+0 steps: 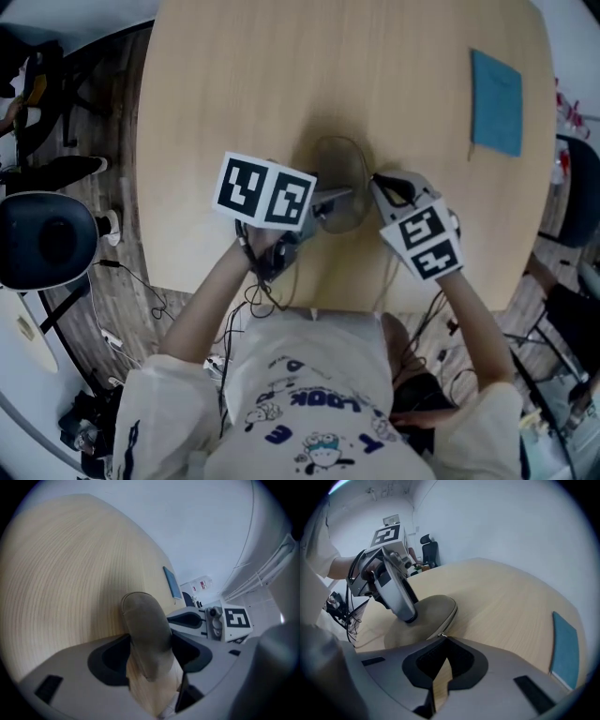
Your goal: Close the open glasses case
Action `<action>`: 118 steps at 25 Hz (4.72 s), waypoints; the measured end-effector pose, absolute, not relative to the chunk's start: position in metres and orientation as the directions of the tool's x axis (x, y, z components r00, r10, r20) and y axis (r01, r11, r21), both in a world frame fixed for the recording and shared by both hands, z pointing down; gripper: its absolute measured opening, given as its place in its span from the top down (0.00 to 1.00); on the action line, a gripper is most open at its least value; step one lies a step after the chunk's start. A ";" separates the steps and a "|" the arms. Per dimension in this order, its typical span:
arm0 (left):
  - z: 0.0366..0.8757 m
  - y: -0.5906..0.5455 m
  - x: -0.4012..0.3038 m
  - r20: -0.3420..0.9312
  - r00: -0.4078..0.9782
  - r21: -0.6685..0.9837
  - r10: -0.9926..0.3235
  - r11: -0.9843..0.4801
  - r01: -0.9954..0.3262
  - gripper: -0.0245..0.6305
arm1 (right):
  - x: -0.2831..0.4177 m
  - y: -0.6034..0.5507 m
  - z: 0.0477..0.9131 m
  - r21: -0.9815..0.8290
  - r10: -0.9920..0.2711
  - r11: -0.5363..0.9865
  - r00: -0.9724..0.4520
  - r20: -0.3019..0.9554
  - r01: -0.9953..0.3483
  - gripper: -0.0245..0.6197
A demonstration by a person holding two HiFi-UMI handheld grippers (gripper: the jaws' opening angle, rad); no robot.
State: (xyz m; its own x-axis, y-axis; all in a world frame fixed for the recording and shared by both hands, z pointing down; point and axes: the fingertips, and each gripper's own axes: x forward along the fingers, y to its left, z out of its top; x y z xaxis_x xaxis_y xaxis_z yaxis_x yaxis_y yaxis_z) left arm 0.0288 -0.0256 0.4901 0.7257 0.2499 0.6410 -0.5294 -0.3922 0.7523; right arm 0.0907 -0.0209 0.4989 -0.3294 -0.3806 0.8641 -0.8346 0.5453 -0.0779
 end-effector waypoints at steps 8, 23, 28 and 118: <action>0.490 -0.022 0.040 0.657 0.654 0.743 0.375 -0.469 -0.478 0.53 | 0.103 -0.058 0.502 -0.052 -0.277 0.742 -0.375 0.885 -0.669 0.96; 0.488 -0.015 0.057 0.714 0.551 0.690 0.431 -0.568 -0.449 0.53 | 0.113 -0.074 0.515 -0.135 -0.034 0.931 -0.448 0.893 -0.340 0.96; 0.488 -0.015 0.058 0.722 0.540 0.680 0.433 -0.586 -0.440 0.52 | 0.110 -0.081 0.515 -0.138 -0.004 0.950 -0.454 0.891 -0.281 0.96; 0.250 -0.073 -0.010 0.362 0.615 0.097 -0.700 -0.628 -0.772 0.96 | 0.102 -0.041 0.242 -0.051 -0.968 0.089 -0.098 0.231 -0.995 0.96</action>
State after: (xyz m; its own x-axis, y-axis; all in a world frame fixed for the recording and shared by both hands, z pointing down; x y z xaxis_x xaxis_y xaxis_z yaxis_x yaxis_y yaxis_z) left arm -0.0095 -0.0727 0.2503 0.6151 -0.7002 0.3624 -0.7722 -0.6279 0.0973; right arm 0.1024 -0.0415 0.2424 -0.0983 -0.9680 0.2311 -0.9948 0.0889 -0.0506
